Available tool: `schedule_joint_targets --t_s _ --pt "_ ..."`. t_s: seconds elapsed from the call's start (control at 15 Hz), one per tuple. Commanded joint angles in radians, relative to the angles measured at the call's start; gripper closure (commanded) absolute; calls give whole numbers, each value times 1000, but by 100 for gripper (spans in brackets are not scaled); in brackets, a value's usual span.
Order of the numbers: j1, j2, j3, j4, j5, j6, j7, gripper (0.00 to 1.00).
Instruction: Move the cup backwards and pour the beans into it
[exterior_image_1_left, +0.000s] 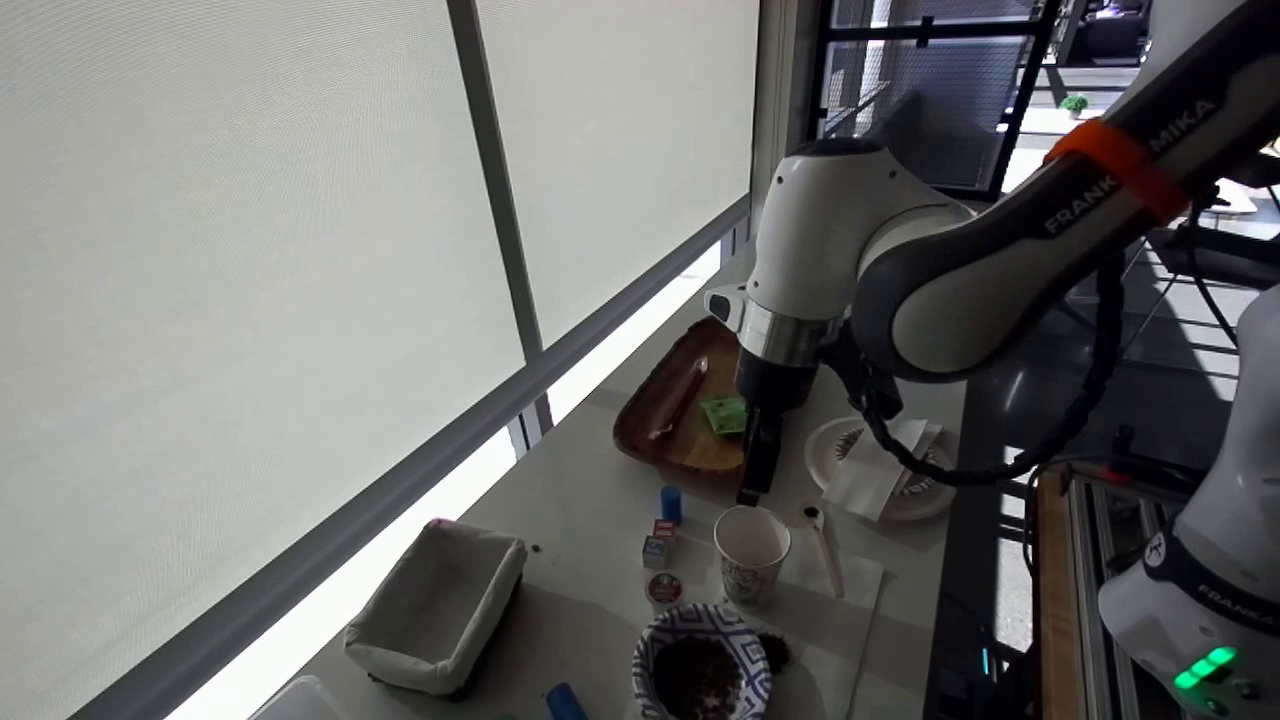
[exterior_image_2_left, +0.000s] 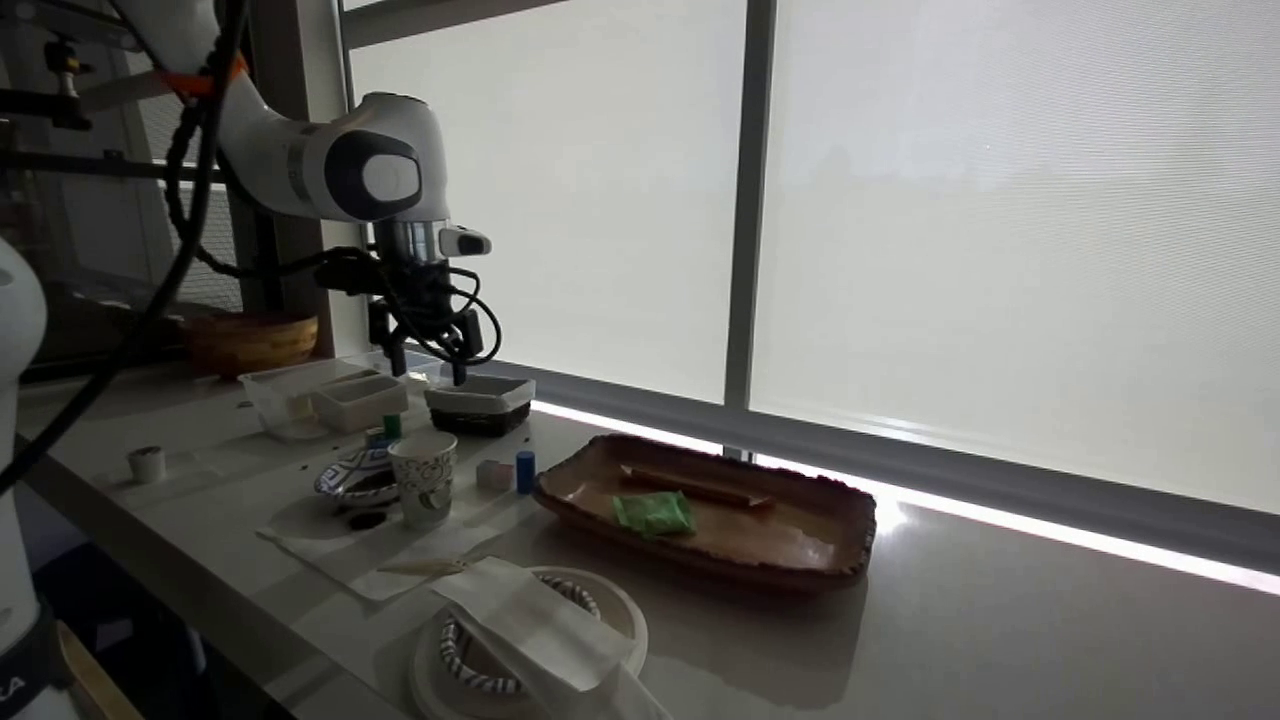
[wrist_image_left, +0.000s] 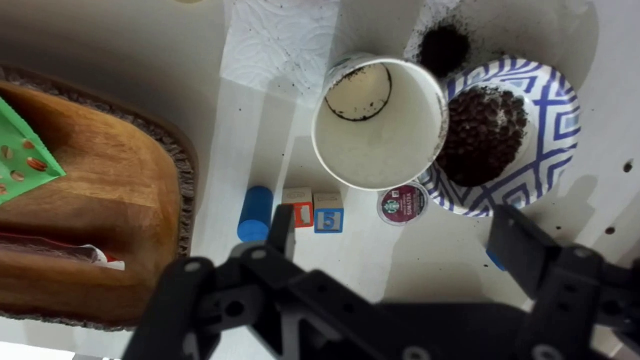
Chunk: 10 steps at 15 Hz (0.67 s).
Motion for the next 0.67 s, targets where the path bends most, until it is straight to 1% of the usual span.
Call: schedule_joint_targets --t_s 0.0,0.13,0.2,0.33,0.47,0.6 --pt "-24 116 21 47 -95 43 37 0" --pt "-25 154 18 59 -106 47 33 0" --pt "-24 168 14 64 -90 38 9 0" --pt "-27 192 12 71 -79 19 -1 0" --pt "-31 217 13 79 -69 34 -11 0" --pt "-36 249 12 94 -84 32 -3 0"
